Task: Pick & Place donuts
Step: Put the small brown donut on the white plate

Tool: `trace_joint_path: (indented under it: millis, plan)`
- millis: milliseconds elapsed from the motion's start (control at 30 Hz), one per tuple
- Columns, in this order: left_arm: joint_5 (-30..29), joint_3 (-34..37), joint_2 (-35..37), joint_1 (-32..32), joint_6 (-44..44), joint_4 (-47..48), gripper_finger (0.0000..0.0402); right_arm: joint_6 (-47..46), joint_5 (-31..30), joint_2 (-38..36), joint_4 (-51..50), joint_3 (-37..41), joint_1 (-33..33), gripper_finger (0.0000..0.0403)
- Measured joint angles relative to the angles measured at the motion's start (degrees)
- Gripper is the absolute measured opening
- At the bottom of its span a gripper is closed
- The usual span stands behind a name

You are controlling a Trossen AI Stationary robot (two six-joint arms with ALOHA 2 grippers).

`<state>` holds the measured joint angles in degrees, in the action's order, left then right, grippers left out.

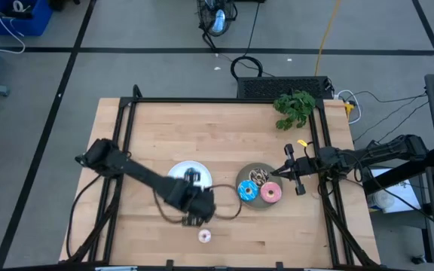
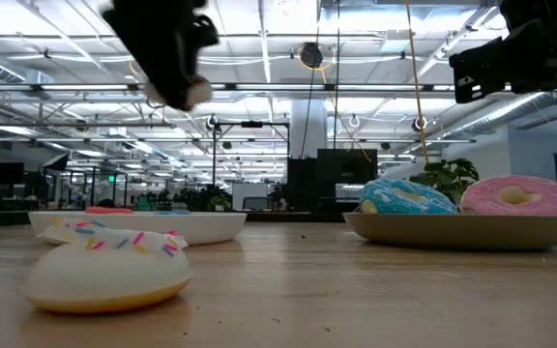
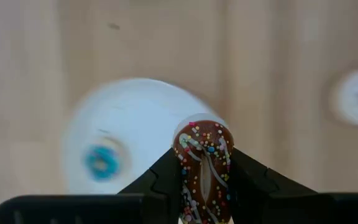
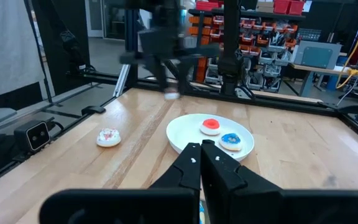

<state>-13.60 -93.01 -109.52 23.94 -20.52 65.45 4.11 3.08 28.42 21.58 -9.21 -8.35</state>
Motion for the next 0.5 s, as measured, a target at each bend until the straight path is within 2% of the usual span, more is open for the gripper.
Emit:
trace_joint_path:
  millis: [167, 267, 367, 500]
  plan:
    - [-1.22, 2.29, 0.05, -6.74, 8.49, -2.39, 0.0103, -0.01, 0.0, -0.01, -0.15, 0.0, -0.01, 0.0]
    - [2.3, 5.25, 0.05, -10.29, 9.64, -6.5, 0.0103, -0.01, 0.01, 0.0, -1.0, 0.0, 0.0, 0.0]
    - [5.19, 9.41, 0.05, -11.94, 11.21, -11.5, 0.0103, 0.01, 0.01, 0.0, -1.3, 0.0, -0.01, 0.0]
    - [5.94, 13.21, 0.05, -12.11, 12.64, -14.37, 0.0103, 0.52, 0.01, 0.0, -1.33, 0.0, -0.01, 0.0]
